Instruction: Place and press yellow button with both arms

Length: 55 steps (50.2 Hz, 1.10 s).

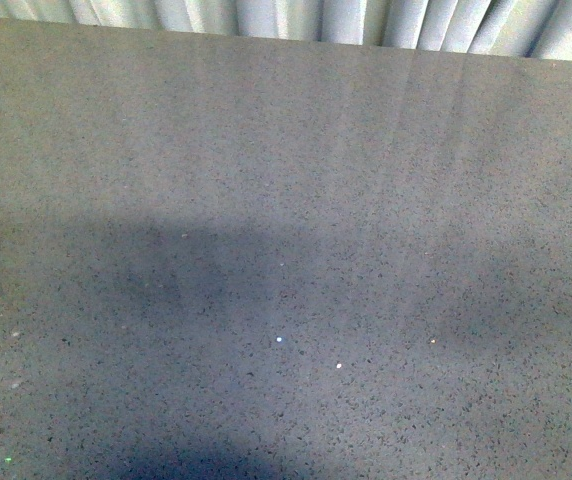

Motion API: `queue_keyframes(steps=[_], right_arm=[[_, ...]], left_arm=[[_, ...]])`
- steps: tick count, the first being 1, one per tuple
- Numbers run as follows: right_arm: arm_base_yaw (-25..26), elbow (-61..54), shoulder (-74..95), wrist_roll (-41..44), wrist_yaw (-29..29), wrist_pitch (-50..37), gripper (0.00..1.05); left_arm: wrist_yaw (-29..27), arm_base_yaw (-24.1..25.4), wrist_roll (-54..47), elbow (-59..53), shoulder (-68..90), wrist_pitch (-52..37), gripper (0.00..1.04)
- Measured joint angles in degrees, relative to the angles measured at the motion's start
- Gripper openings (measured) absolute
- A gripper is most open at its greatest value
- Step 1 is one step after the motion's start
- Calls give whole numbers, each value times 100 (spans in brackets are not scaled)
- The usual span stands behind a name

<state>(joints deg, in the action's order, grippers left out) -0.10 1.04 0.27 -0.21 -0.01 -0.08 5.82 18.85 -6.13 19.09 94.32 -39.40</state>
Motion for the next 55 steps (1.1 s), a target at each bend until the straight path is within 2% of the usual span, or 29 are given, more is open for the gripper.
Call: queue_keyframes(steps=[22,32,39,55], right_arm=[[0,0,0,0,0,0,96],[0,0,0,0,2,0,96],[0,0,0,0,0,0,96],[0,0,0,0,0,0,96]], left_arm=[[-77,-59,90,131,256,-59,95],[-103,-81,129,129,341,-144,56],[-103,-81,144,129,348,-164,38],[-63,-79,144,122,350,-179,35]])
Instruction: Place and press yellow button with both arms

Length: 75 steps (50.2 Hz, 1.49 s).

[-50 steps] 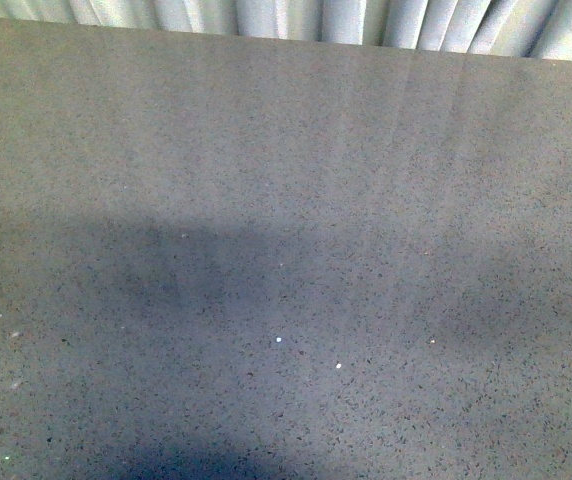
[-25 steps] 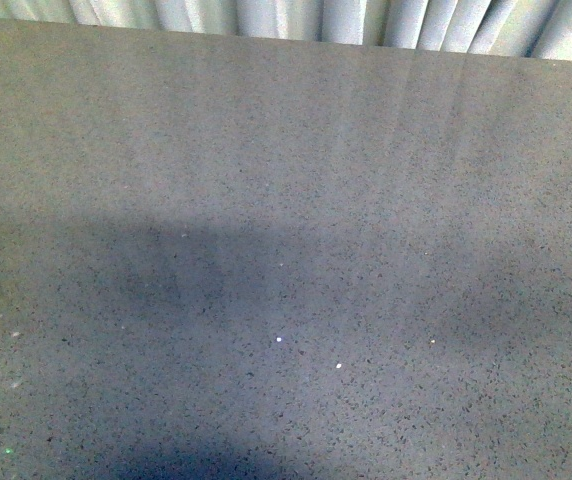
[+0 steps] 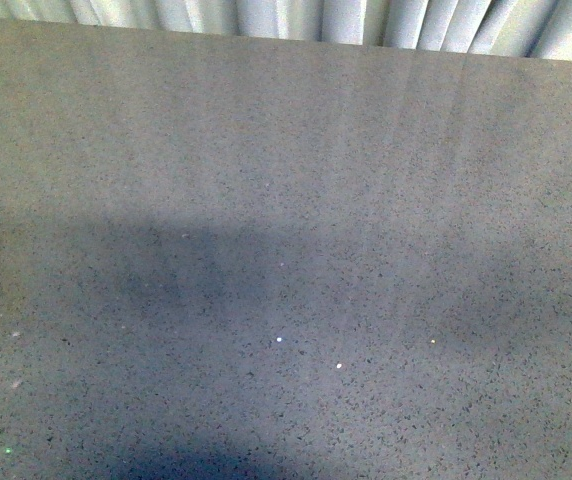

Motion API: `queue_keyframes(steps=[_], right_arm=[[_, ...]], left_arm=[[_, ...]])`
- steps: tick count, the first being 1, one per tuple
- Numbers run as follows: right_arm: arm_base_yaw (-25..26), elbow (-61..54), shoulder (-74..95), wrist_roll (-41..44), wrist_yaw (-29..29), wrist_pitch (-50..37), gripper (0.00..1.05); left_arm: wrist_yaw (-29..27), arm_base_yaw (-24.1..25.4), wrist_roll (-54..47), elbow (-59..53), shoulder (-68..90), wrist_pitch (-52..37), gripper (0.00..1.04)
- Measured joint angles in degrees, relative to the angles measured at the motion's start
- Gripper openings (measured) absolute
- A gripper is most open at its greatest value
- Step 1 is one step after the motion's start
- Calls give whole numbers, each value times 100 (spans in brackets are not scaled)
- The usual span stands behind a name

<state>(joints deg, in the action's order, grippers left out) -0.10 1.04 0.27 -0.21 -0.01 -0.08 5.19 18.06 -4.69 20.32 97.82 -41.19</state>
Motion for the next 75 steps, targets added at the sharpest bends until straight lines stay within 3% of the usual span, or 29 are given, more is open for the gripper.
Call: queue_keyframes(steps=[13,18,27,32,40,47,59,75], right_arm=[[0,0,0,0,0,0,96],[0,0,0,0,2,0,96],[0,0,0,0,0,0,96],[0,0,0,2,2,0,96],[0,0,0,0,2,0,96],[0,0,0,0,0,0,96],[0,0,0,0,2,0,96],[0,0,0,2,0,0,96]], left_arm=[[140,258,15,302,-1023,855,35],[177,-28,107,710,-1685,1327,35],[-44,-1274,542,863,-2044,1604,35],[-356,-2551,837,876,-1812,1517,35],[-756,-4201,1198,1095,-979,1145,35],[-1062,-5136,1366,1462,-105,796,35],[-1141,-5630,1403,1849,837,741,35],[-1174,-5783,1408,1906,1257,688,35]])
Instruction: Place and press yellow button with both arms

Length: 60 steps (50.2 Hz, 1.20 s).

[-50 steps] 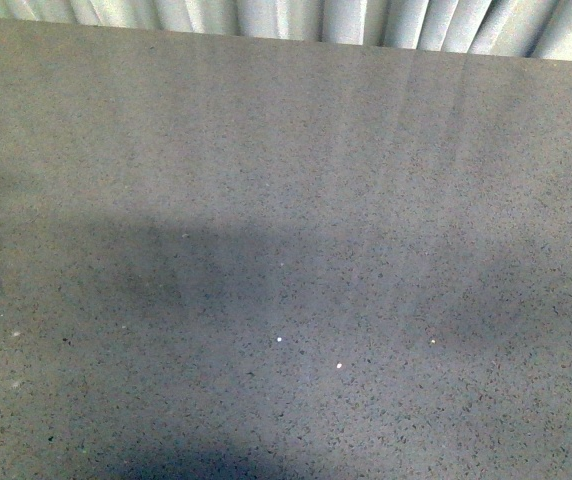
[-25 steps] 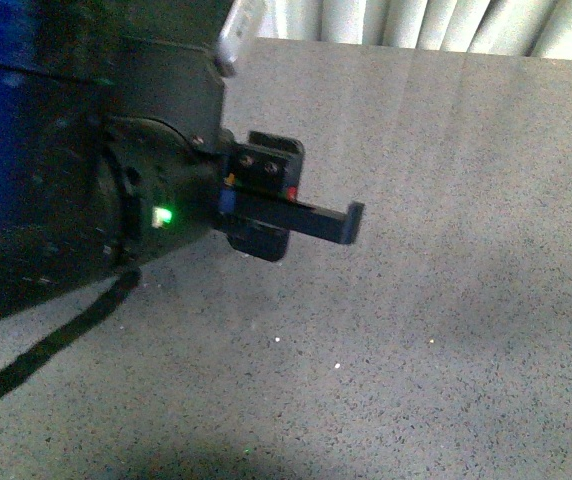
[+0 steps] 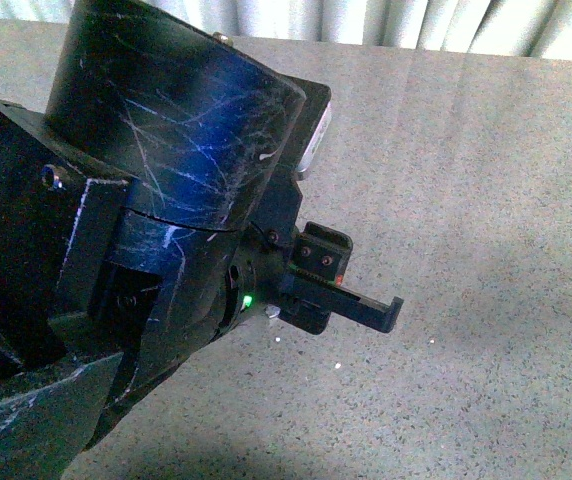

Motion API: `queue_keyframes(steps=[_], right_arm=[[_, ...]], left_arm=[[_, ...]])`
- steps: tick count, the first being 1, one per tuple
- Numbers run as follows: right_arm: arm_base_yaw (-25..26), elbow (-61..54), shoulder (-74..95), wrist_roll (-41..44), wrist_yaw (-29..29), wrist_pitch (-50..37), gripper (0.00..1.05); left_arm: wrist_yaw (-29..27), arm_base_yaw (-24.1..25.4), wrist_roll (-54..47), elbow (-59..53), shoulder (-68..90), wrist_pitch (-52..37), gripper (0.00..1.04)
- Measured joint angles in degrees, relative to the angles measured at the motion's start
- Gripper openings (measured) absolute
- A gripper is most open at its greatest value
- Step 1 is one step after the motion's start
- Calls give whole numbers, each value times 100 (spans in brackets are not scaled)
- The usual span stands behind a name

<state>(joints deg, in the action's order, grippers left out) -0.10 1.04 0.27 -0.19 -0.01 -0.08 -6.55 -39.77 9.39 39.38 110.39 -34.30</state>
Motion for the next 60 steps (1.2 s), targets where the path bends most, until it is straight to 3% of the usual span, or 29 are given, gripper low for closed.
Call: queue_keyframes(steps=[7,10,26,33,45,48,50,56,60], right_arm=[[0,0,0,-2,2,0,96],[0,0,0,-2,2,0,96],[0,0,0,-2,0,0,96],[0,0,0,-2,0,0,96],[0,0,0,-2,2,0,96],[0,0,0,0,11,0,96],[59,61,109,-87,223,173,96],[625,1047,1655,-581,1888,2026,96],[599,1762,2988,-490,2063,1904,96]], left_arm=[[-9,-4,59,0,28,-70,35],[-9,-9,87,-4,28,-85,41],[166,195,140,-553,-831,-87,97],[382,774,269,-713,-1685,262,96],[1180,2511,623,-706,-3211,927,96],[210,2793,125,-1139,-3477,-358,84],[-17,2970,-219,-1497,-3740,-942,76],[114,3412,-612,-2286,-4725,-1134,58],[619,3803,-767,-2922,-5574,-955,42]])
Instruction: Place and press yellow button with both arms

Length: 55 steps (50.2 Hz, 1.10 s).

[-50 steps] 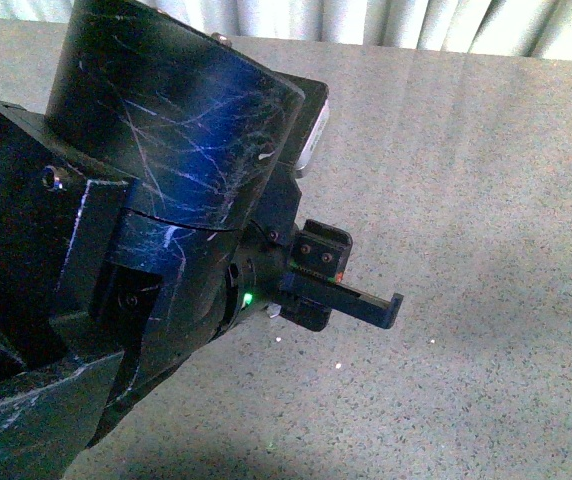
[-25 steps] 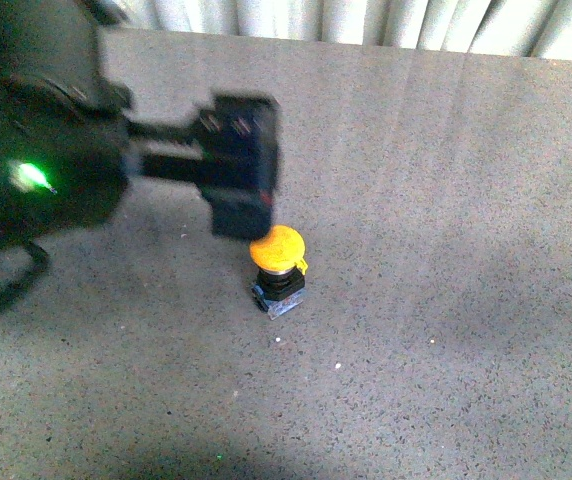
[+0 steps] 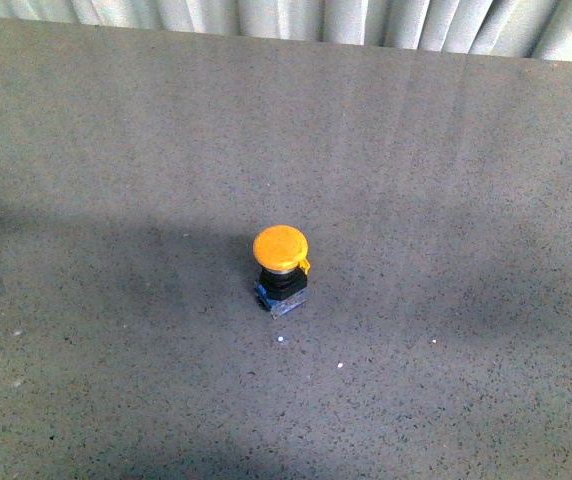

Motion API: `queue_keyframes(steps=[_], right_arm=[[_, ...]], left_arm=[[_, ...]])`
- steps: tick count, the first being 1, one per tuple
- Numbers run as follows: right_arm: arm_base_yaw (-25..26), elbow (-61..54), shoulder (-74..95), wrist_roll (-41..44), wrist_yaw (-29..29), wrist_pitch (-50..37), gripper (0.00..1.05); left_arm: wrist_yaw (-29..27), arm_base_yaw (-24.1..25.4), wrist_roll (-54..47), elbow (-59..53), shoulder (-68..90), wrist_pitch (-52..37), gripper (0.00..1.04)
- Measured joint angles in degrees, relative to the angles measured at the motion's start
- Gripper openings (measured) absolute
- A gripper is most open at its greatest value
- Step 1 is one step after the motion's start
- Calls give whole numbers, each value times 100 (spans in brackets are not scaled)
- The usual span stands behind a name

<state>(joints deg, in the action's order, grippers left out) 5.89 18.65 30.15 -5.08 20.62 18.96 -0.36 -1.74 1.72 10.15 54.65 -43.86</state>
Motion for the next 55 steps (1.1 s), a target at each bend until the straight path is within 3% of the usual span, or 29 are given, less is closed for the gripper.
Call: queue_keyframes(steps=[5,10,19,29,55], right_arm=[[-275,739,1174,468,-234,-595,96],[-918,1355,2459,1292,-470,-975,96],[-1978,2371,4503,2308,-741,-1263,96],[-2570,2962,5536,2444,-997,-1416,96],[-3095,3213,6531,2236,-1010,-1808,30]], left_arm=[[-24,166,-50,-297,-437,168,24],[42,164,-87,-455,-868,391,3],[37,164,-107,-686,-1596,894,1],[37,164,-111,-944,-1908,944,1],[37,164,-111,-944,-3215,2138,1]])
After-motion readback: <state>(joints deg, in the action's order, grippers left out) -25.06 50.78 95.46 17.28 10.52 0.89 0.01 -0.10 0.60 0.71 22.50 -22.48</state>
